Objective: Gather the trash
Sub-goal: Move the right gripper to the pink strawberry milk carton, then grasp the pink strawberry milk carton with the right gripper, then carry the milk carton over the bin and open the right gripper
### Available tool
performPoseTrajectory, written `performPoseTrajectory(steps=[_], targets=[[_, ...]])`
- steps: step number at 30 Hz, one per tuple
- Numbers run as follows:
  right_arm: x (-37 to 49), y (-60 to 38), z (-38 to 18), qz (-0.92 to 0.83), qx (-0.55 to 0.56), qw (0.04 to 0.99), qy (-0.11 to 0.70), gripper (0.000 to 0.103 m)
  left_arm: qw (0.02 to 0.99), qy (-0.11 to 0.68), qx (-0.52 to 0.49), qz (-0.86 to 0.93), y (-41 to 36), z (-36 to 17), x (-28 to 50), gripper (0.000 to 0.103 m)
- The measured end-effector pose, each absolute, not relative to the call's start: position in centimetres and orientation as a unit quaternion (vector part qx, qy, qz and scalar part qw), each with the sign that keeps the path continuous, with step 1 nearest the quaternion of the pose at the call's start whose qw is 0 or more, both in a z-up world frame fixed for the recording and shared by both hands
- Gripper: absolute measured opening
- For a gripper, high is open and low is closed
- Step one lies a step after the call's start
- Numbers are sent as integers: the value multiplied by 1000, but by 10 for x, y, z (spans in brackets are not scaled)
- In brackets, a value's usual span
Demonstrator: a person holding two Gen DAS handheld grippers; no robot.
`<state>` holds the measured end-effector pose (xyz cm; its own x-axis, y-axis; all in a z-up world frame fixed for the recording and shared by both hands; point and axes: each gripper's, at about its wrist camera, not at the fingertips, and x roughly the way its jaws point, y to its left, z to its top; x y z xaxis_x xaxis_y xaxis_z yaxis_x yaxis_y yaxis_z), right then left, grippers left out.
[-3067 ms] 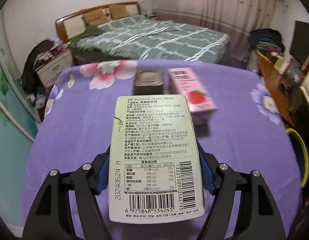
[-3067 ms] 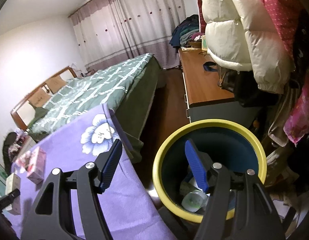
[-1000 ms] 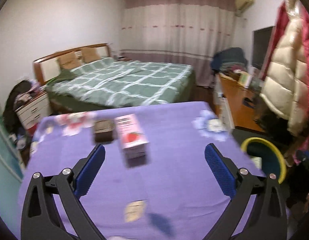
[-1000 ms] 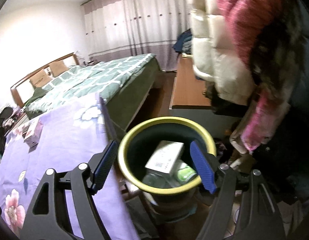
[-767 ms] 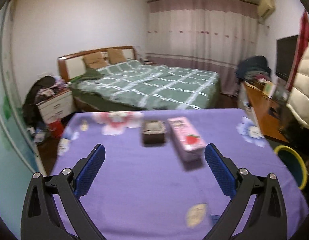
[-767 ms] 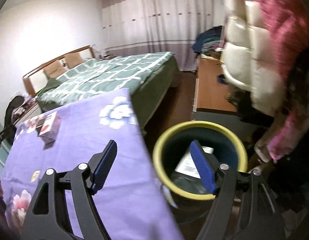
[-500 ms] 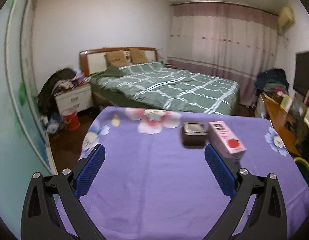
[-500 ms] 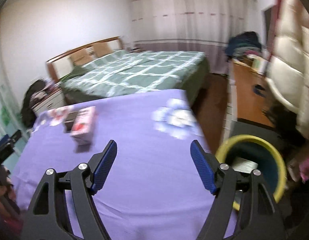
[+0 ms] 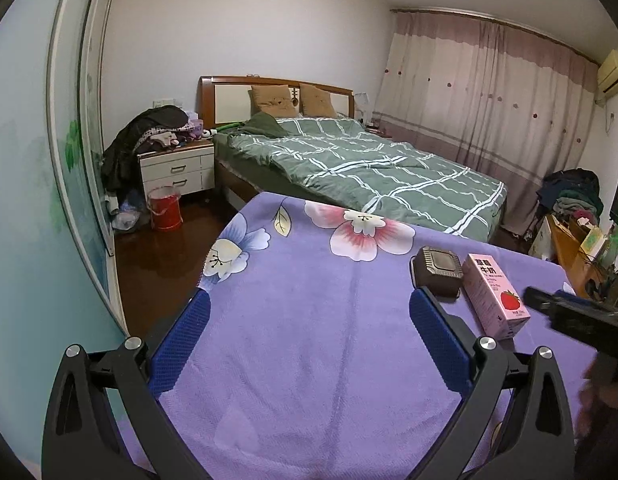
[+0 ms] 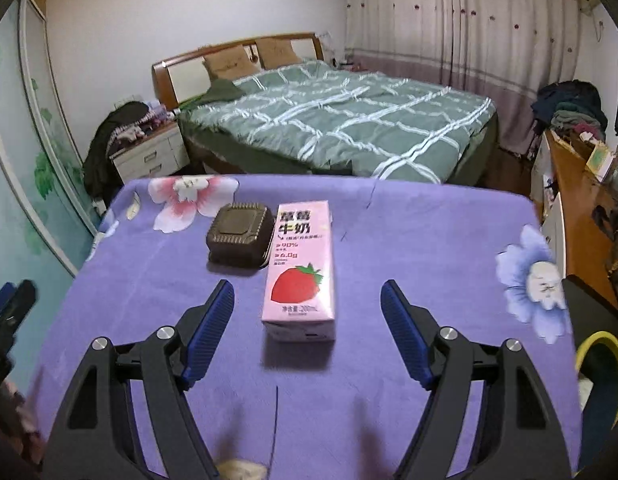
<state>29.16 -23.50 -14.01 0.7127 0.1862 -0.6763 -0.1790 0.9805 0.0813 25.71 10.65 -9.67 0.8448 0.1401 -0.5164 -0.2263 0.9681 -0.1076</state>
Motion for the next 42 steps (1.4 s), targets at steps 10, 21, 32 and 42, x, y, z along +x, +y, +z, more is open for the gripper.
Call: performPoseTrajectory(steps=[10, 21, 32, 42], targets=[[329, -218, -179, 82, -4, 908, 411, 70, 954, 275, -86, 83, 96, -102, 261, 98], [323, -223, -177, 93, 13, 914, 395, 48, 954, 281, -75, 75, 89, -105, 262, 98], [257, -284, -123, 81, 52, 938, 333, 48, 953, 287, -61, 70, 82, -108, 266, 98], [195, -401, -121, -80, 69, 950, 293, 48, 954, 285, -58, 69, 80, -107, 265, 98]])
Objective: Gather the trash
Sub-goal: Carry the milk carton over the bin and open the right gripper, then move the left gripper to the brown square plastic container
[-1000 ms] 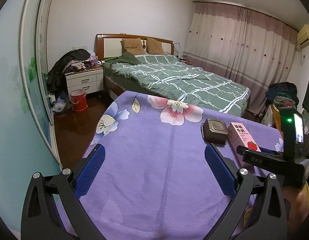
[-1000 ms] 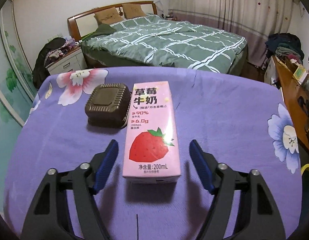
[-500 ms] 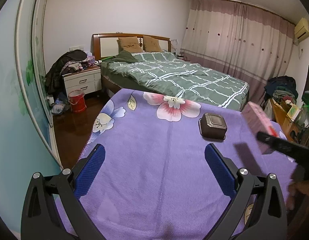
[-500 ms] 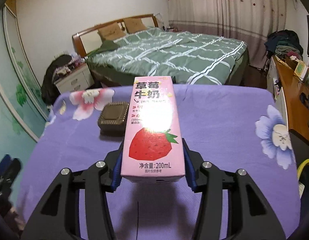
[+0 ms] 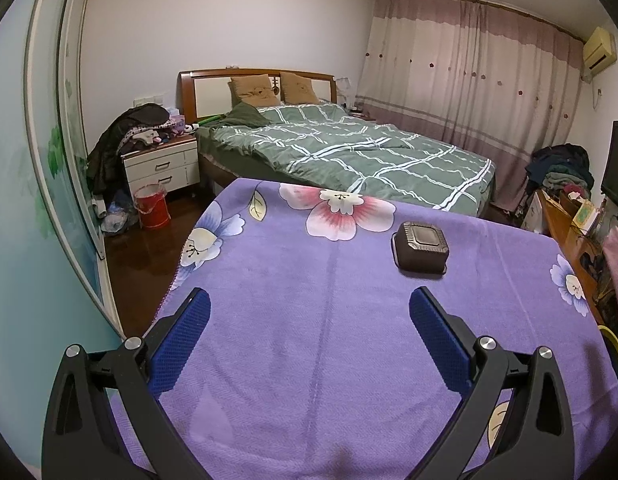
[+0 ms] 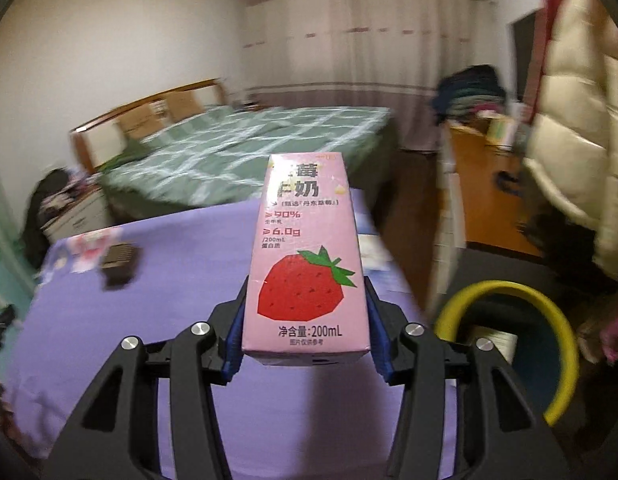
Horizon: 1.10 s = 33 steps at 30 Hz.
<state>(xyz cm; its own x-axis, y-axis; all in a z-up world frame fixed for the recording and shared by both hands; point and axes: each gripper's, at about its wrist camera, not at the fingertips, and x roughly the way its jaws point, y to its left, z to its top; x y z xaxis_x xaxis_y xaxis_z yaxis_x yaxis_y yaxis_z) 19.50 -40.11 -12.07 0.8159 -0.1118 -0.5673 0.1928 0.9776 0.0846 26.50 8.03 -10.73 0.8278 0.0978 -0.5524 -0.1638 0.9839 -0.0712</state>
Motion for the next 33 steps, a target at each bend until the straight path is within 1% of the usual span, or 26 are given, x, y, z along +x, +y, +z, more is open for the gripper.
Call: performPoseTrajectory(steps=[7, 13, 14, 15, 17, 20, 23, 26, 33], targets=[[167, -493, -139, -188, 113, 928, 300, 49, 954, 287, -56, 69, 80, -108, 265, 98], [155, -541, -155, -251, 134, 908, 309, 50, 953, 292, -50, 68, 79, -111, 266, 98], [155, -550, -158, -274, 134, 900, 313, 51, 953, 292, -49, 67, 78, -111, 266, 98], [156, -554, -160, -284, 134, 896, 314, 57, 953, 292, -48, 66, 78, -111, 266, 98], [157, -558, -163, -302, 140, 889, 314, 63, 953, 293, -47, 65, 77, -111, 266, 98], [156, -548, -163, -291, 144, 896, 303, 63, 953, 294, -45, 63, 76, -111, 267, 98], [158, -530, -161, -282, 131, 907, 285, 68, 952, 296, -42, 62, 75, -111, 268, 98], [160, -514, -160, -272, 115, 917, 266, 68, 952, 300, -40, 56, 73, -113, 270, 98], [161, -501, -158, -257, 98, 926, 257, 68, 944, 326, -18, 43, 55, -114, 281, 98]])
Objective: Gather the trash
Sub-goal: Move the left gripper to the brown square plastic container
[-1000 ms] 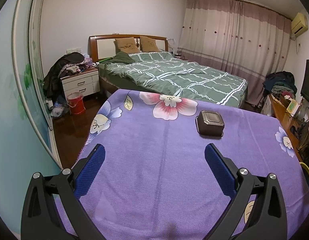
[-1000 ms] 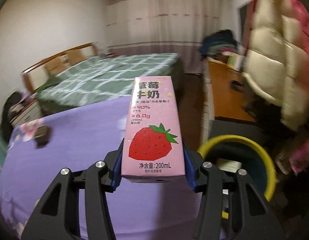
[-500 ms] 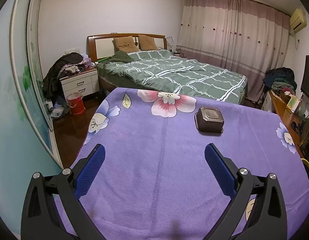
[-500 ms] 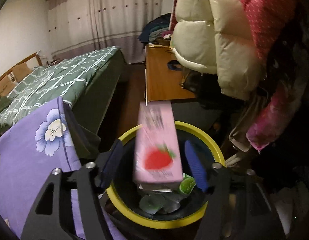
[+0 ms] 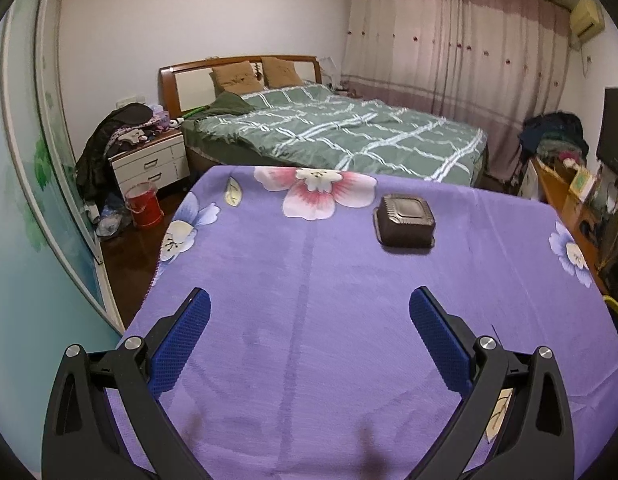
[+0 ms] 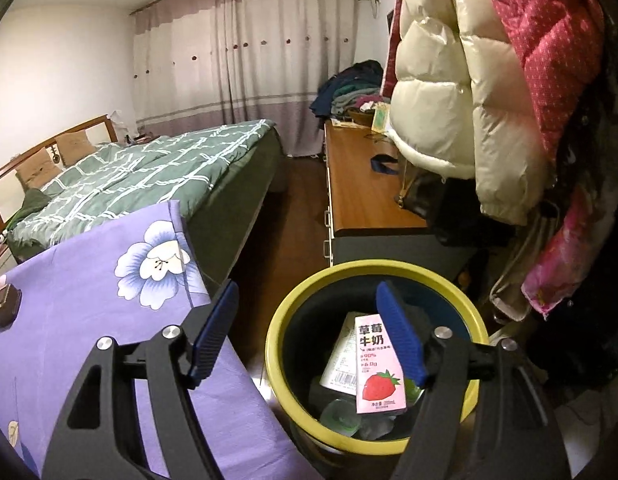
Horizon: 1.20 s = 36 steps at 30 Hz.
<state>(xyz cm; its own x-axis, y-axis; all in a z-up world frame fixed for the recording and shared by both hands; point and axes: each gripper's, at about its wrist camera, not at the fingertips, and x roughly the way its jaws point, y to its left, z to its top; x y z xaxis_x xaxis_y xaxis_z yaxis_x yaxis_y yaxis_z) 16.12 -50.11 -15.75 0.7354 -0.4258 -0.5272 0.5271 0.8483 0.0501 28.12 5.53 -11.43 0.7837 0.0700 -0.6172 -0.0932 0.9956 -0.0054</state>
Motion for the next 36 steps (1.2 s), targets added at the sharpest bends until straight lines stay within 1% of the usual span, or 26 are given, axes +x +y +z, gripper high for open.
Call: performPoseTrajectory(steps=[5, 9, 17, 27, 33, 35, 36], targets=[[165, -493, -157, -247, 80, 930, 260, 70, 935, 355, -11, 8, 32, -104, 305, 98], [166, -498, -158, -244, 93, 929, 263, 70, 926, 376, -25, -12, 15, -101, 337, 98], [168, -498, -160, -239, 95, 928, 270, 71, 898, 434, -64, -19, -7, -133, 418, 98], [170, -501, -161, -232, 105, 926, 278, 71, 889, 456, -32, 17, -32, -156, 483, 98], [171, -501, -161, -226, 106, 927, 278, 71, 886, 463, -31, 21, -30, -164, 502, 89], [172, -502, -162, -225, 108, 927, 280, 71, 883, 468, -27, 20, -31, -168, 506, 83], [172, -502, -162, -224, 109, 927, 280, 71, 882, 470, -26, 20, -30, -170, 506, 82]])
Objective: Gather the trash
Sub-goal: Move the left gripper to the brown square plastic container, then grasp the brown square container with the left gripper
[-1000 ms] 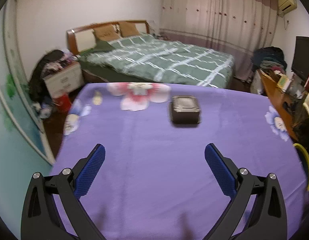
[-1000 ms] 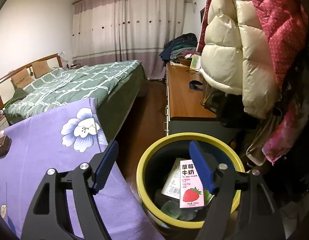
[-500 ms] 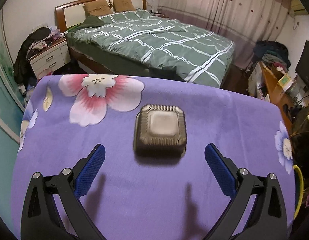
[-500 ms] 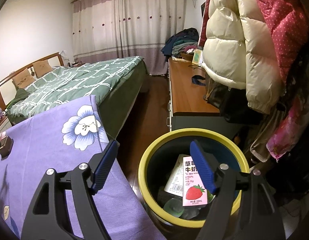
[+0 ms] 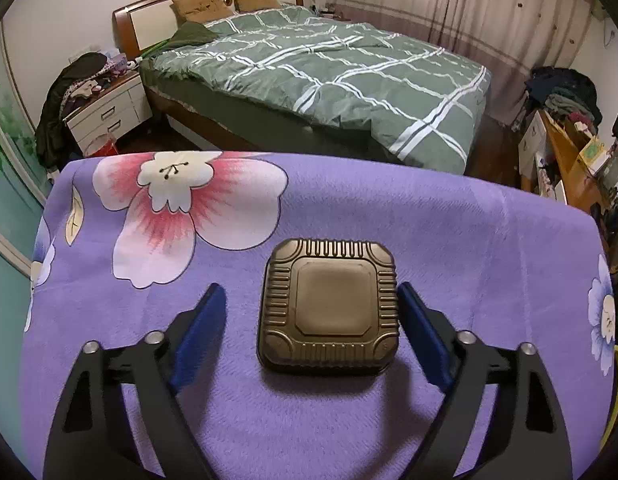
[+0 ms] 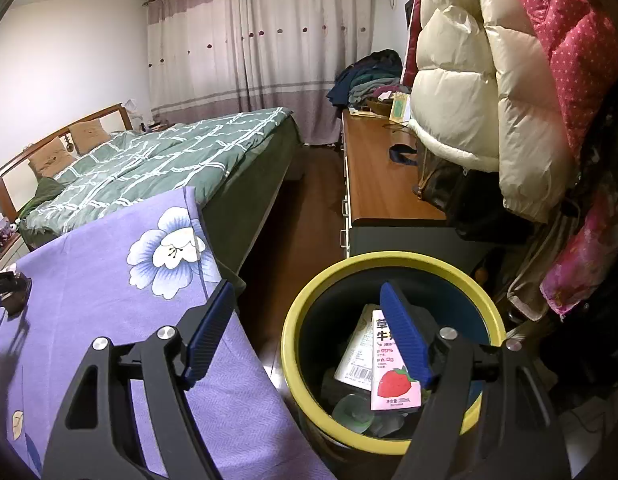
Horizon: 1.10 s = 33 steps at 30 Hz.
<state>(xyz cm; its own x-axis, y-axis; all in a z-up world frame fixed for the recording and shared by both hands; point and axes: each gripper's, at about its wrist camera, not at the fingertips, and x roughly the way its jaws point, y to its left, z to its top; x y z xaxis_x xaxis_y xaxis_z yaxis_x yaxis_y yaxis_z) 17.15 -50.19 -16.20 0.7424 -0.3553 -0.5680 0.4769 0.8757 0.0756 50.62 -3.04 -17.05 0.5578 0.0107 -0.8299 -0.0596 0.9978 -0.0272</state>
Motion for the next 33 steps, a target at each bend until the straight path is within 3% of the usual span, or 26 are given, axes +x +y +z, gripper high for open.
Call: performPoseTrajectory(steps=[3, 5, 21, 33], targets=[[172, -502, -162, -224, 109, 927, 280, 71, 881, 472, -27, 19, -29, -175, 511, 77], [172, -502, -162, -224, 109, 927, 280, 71, 882, 470, -27, 17, -29, -174, 511, 67], [168, -498, -158, -223, 97, 932, 268, 71, 907, 416, 15, -65, -91, -110, 412, 66], [74, -538, -137, -219, 111, 937, 250, 75, 883, 421, 58, -198, -223, -102, 322, 66]])
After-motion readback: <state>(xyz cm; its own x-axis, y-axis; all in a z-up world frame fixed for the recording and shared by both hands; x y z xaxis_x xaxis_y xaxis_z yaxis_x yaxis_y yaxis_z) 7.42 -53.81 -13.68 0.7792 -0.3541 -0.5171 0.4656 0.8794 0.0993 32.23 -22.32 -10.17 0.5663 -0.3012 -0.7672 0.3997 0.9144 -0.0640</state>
